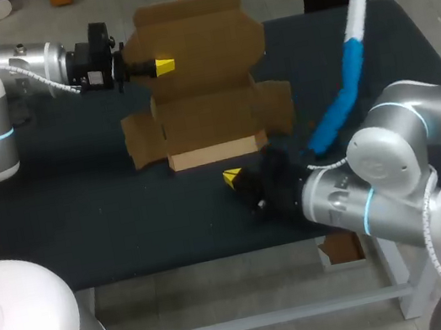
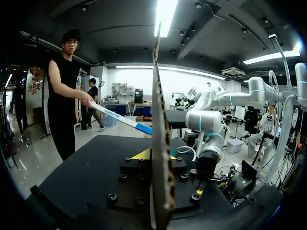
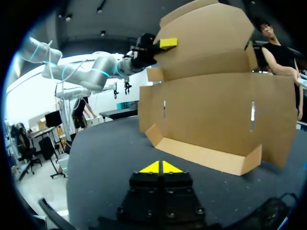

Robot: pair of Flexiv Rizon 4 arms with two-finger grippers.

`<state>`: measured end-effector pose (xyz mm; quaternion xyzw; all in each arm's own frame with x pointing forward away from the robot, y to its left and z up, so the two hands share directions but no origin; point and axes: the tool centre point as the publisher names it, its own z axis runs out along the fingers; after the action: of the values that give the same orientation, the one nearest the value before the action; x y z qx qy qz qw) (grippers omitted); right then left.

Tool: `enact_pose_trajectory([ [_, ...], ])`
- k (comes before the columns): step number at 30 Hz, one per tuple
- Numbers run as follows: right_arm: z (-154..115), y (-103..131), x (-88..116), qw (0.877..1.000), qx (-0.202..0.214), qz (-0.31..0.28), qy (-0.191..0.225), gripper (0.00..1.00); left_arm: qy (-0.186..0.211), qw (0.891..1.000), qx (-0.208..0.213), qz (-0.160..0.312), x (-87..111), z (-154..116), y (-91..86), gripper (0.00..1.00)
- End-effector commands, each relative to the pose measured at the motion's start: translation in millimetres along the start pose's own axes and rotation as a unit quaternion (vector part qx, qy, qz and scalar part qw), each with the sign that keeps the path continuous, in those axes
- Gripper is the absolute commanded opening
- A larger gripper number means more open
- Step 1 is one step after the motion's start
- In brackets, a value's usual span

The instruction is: Assemble the packaging by folding the flat box into shape, placing the metal phone stand inside, and closing the box properly

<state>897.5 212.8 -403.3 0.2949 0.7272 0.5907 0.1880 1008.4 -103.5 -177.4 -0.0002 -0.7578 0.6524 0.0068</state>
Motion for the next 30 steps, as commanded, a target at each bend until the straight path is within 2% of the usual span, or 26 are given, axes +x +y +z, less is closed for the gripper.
enact_pose_trajectory([
  [1,10.1,-2.7,0.9,0.998,-0.004,0.001,-0.056,0.0,0.002,1.0,0.001,0.0,-0.4,-0.3,1.7,0.0],
  [16,32.2,-3.7,-11.5,0.997,-0.008,0.008,-0.075,0.0,0.002,1.0,0.001,0.0,-0.4,-0.3,1.7,0.0],
  [30,38.4,1.7,-24.7,0.995,-0.004,0.022,-0.095,0.0,0.002,1.0,0.001,0.0,-0.4,-0.3,1.7,0.0],
])
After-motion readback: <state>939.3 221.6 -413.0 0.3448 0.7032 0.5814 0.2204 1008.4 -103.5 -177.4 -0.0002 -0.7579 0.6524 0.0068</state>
